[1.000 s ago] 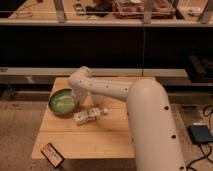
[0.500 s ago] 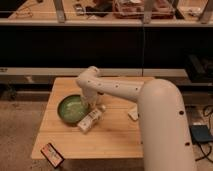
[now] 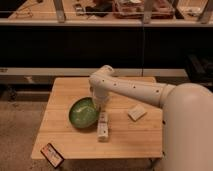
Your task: Drag the ceramic bowl in a circle
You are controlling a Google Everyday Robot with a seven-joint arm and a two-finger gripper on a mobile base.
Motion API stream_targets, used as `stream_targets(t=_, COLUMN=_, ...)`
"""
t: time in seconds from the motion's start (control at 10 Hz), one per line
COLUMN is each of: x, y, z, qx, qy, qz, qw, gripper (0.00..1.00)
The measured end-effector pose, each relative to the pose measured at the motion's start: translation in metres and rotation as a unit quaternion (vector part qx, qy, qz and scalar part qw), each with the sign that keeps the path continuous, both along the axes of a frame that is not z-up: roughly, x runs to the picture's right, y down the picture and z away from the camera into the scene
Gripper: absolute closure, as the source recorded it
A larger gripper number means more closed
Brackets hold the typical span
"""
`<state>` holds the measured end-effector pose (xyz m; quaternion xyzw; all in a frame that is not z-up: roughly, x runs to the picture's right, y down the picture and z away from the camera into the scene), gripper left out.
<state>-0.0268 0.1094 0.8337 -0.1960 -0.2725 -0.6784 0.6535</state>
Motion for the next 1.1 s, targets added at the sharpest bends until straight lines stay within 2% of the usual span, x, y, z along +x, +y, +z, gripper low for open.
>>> stream_targets(t=0.3, x=-0.008, y=0.027, z=-0.032, qx=-0.020, qy=-0.051, qz=-0.054, qw=0.9970, gripper=1.00)
stream_targets(t=0.6, x=-0.044, y=0.040, z=-0.056, qx=-0.042, qy=-0.108, qz=-0.088, qw=0.9894, gripper=1.00)
stream_targets(t=0.8, x=-0.078, y=0.049, z=-0.055, qx=-0.056, qy=-0.138, qz=-0.102, qw=0.9836, gripper=1.00)
stream_targets(t=1.0, x=-0.104, y=0.057, z=-0.042, qx=-0.071, qy=-0.150, qz=-0.099, qw=0.9811, gripper=1.00)
stream_targets(t=1.1, x=-0.123, y=0.057, z=-0.027, qx=-0.079, qy=-0.153, qz=-0.089, qw=0.9810, gripper=1.00)
